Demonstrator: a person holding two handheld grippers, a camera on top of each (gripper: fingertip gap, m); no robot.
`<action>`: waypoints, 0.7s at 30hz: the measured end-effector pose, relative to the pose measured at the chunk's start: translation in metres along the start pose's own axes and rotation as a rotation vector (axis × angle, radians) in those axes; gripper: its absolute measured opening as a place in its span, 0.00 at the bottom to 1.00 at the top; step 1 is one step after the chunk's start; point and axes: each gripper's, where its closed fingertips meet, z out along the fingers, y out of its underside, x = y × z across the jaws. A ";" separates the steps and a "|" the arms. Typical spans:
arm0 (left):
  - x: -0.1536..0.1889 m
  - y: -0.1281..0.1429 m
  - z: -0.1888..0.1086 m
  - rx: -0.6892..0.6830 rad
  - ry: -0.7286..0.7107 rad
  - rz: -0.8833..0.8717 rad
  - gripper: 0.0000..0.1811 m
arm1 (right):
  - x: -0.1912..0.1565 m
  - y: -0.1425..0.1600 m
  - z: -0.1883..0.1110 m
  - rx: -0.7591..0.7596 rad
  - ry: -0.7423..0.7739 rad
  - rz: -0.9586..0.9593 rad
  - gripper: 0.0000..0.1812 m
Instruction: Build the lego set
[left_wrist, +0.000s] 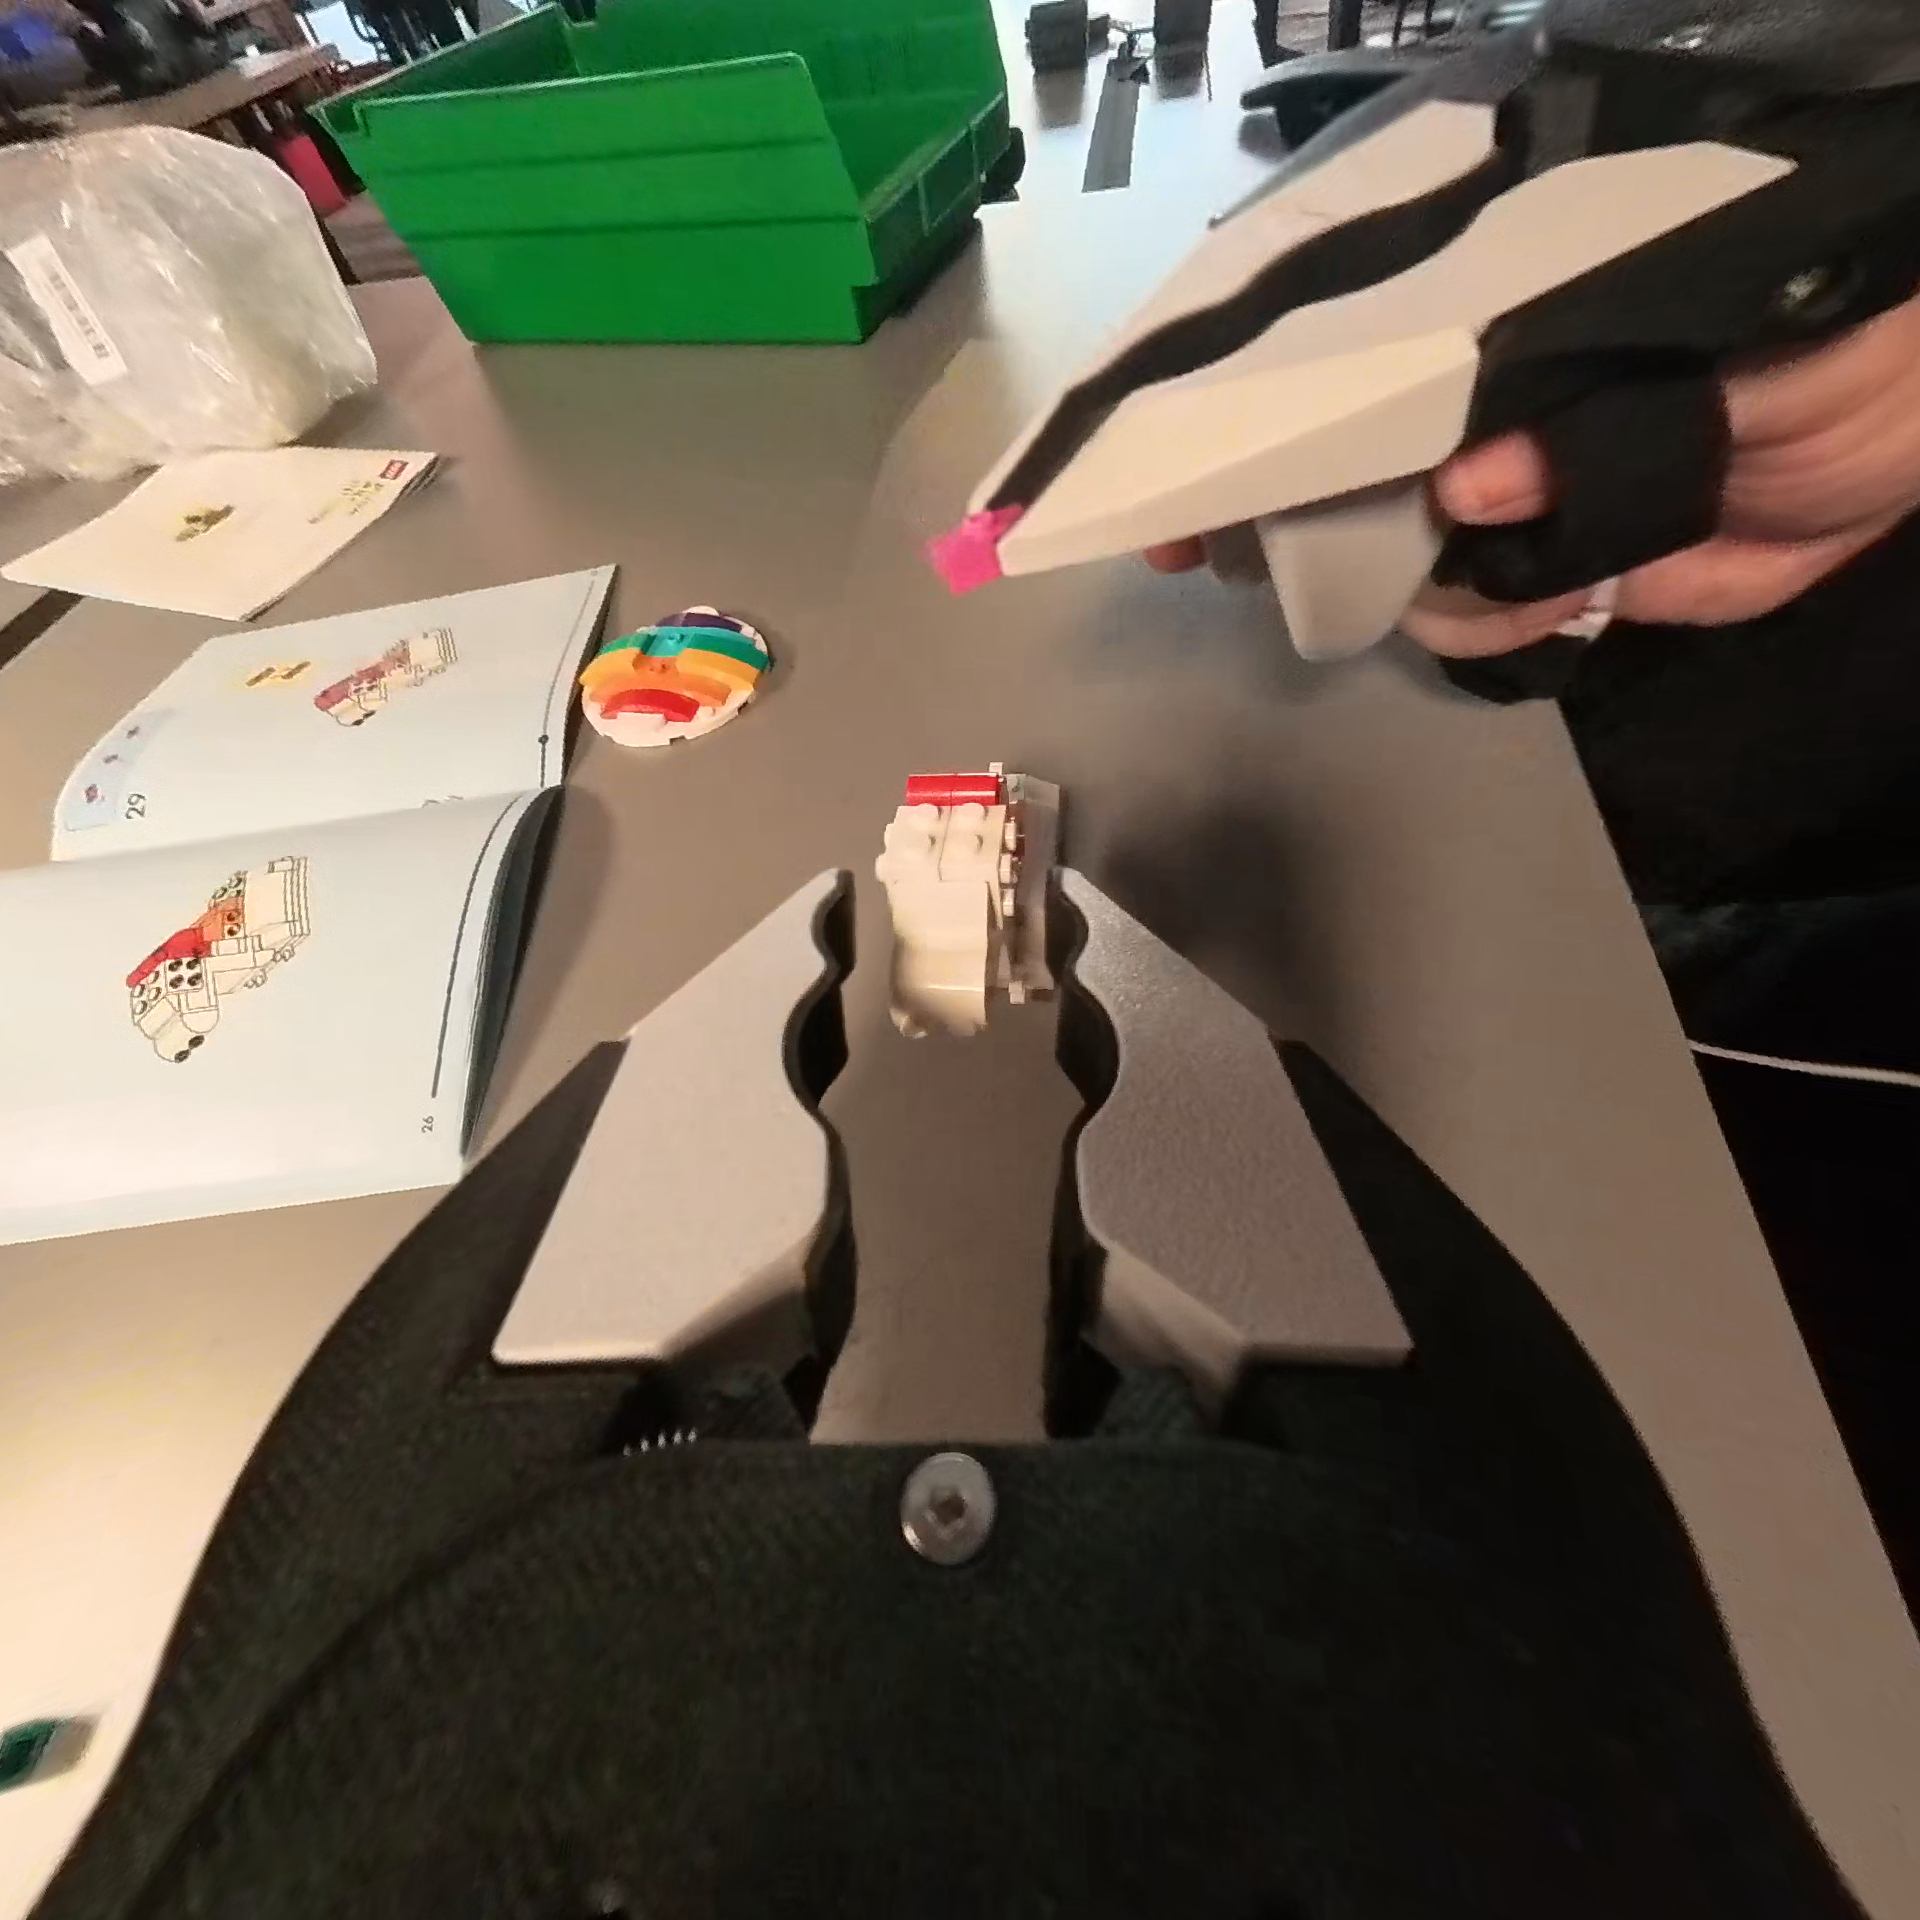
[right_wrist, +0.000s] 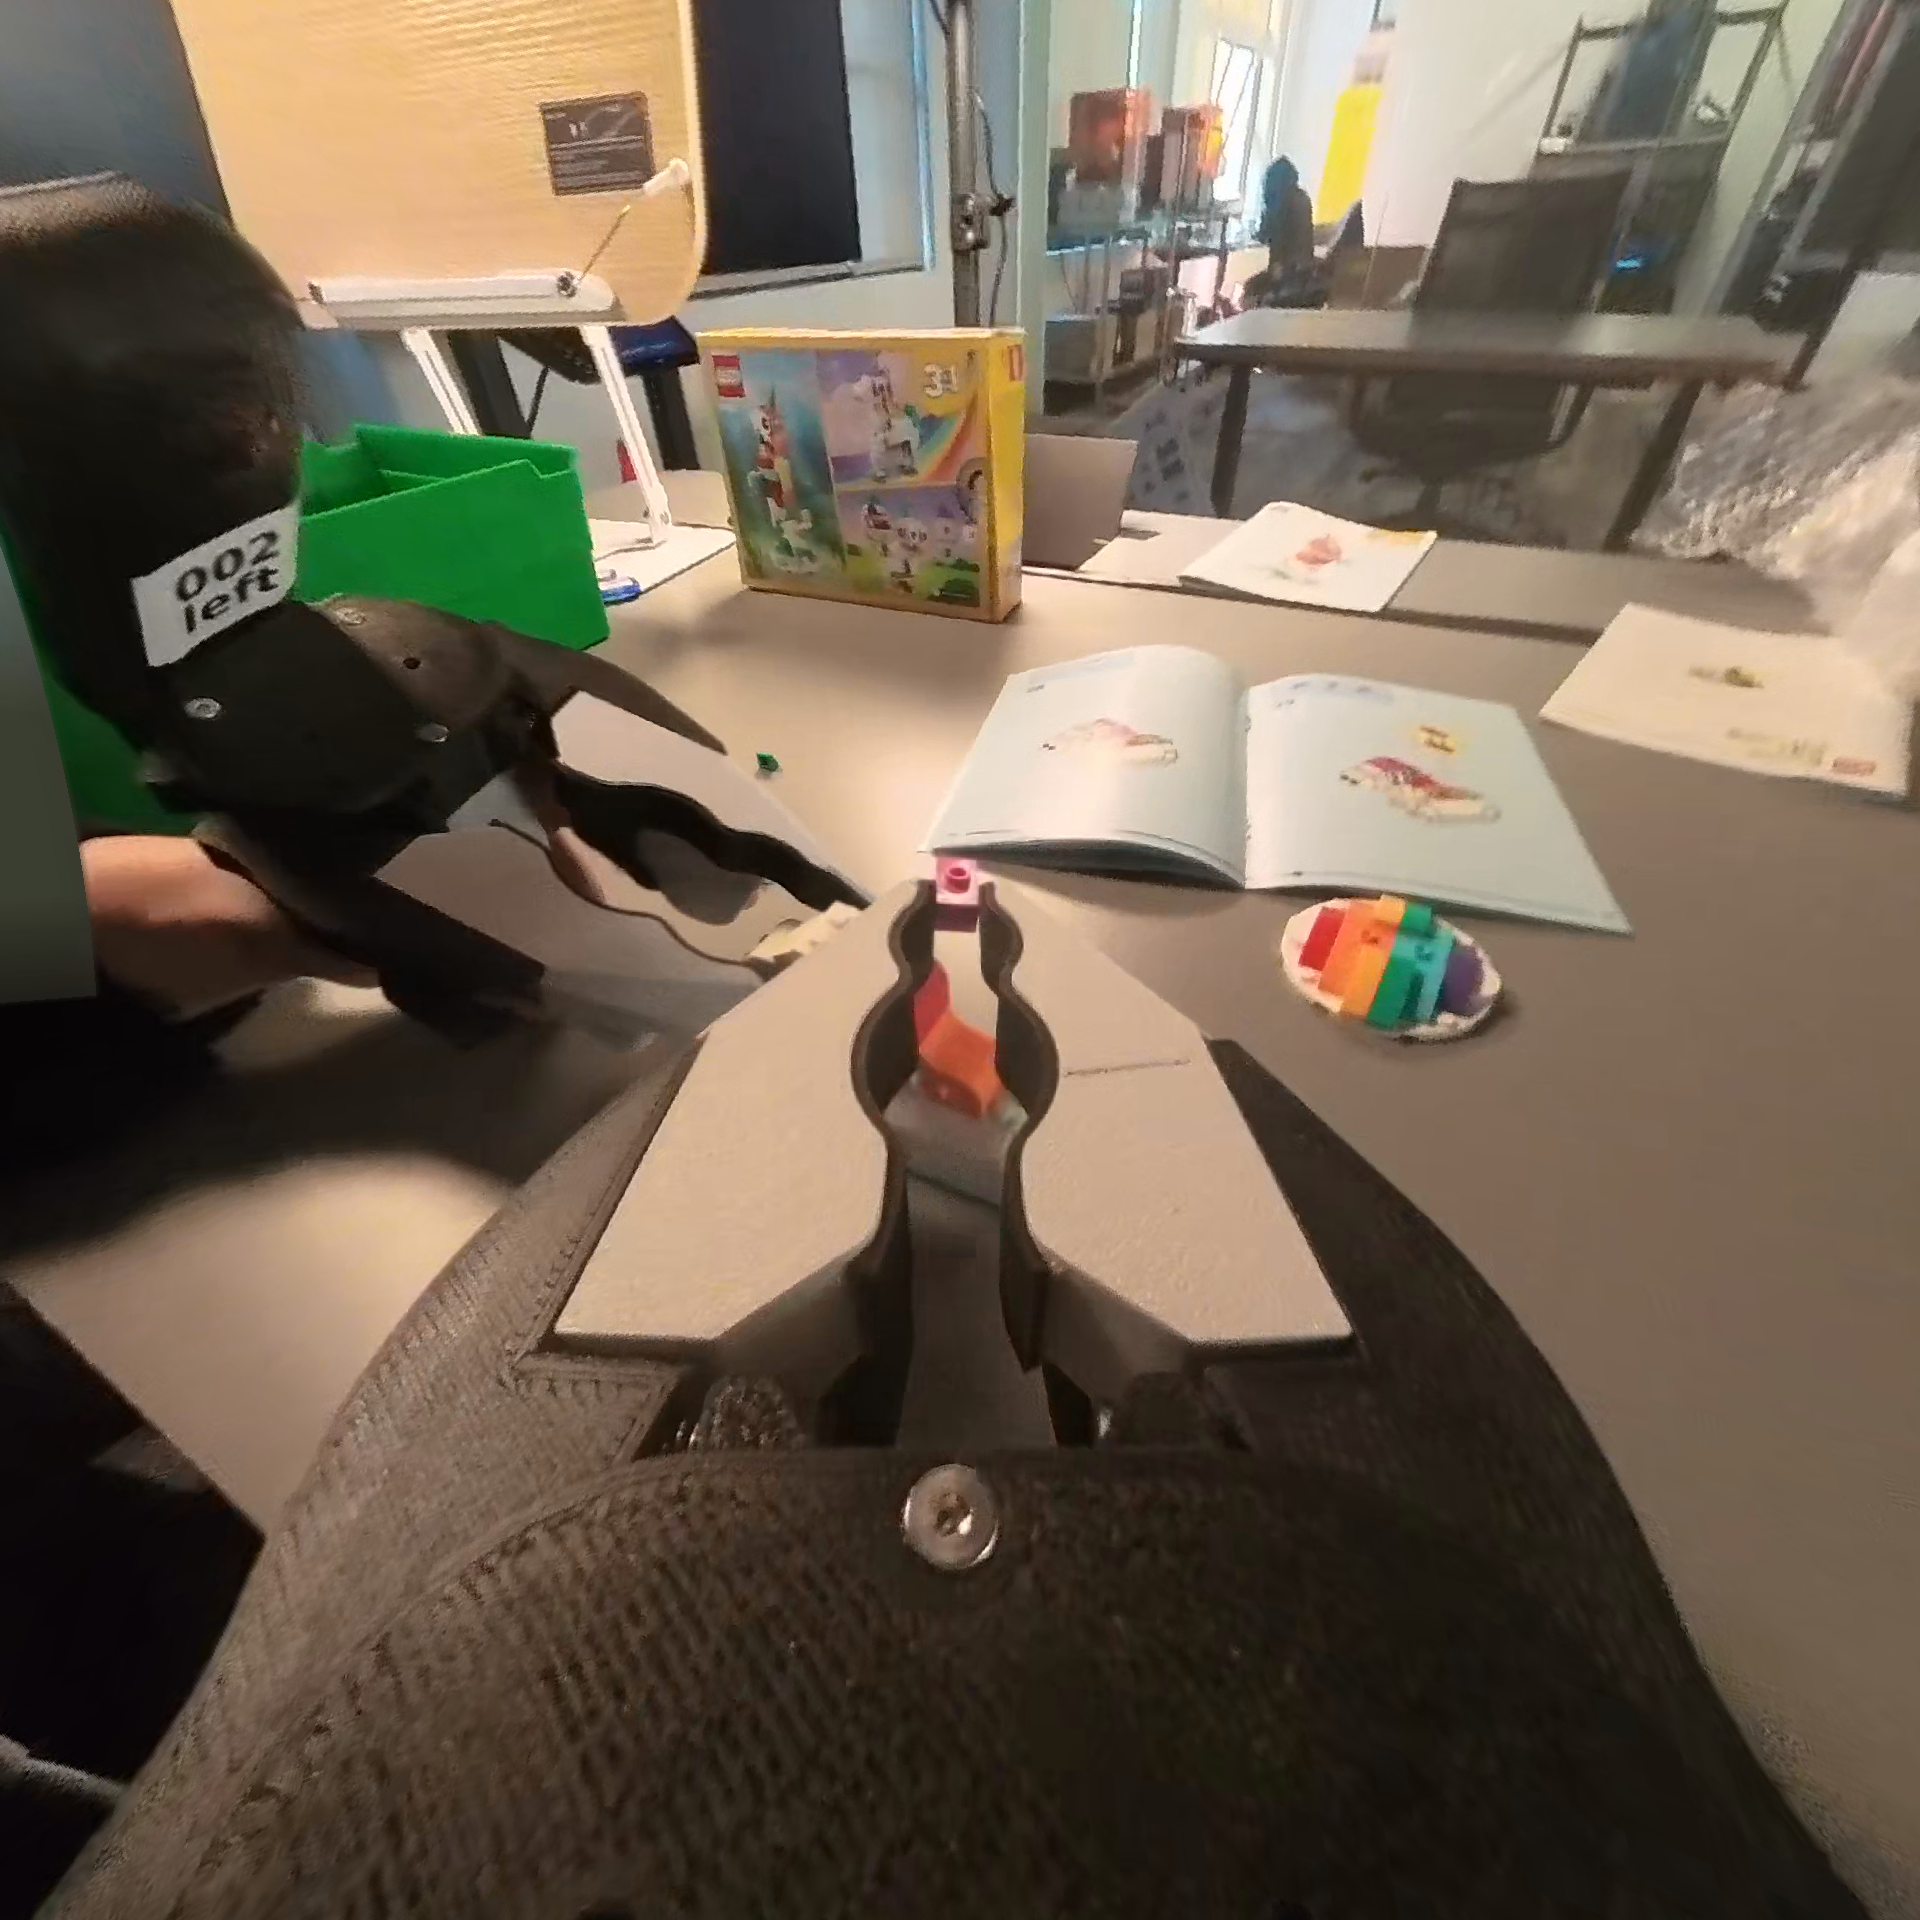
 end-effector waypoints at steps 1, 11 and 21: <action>-0.001 0.000 0.000 -0.002 -0.004 0.001 0.18 | -0.001 0.002 0.000 -0.004 0.011 0.011 0.03; -0.004 -0.003 -0.001 0.004 -0.115 -0.051 0.14 | -0.019 0.002 -0.001 0.002 0.084 0.072 0.03; 0.011 0.003 0.001 -0.047 -0.080 -0.097 0.24 | -0.019 0.018 0.005 -0.088 0.120 0.050 0.03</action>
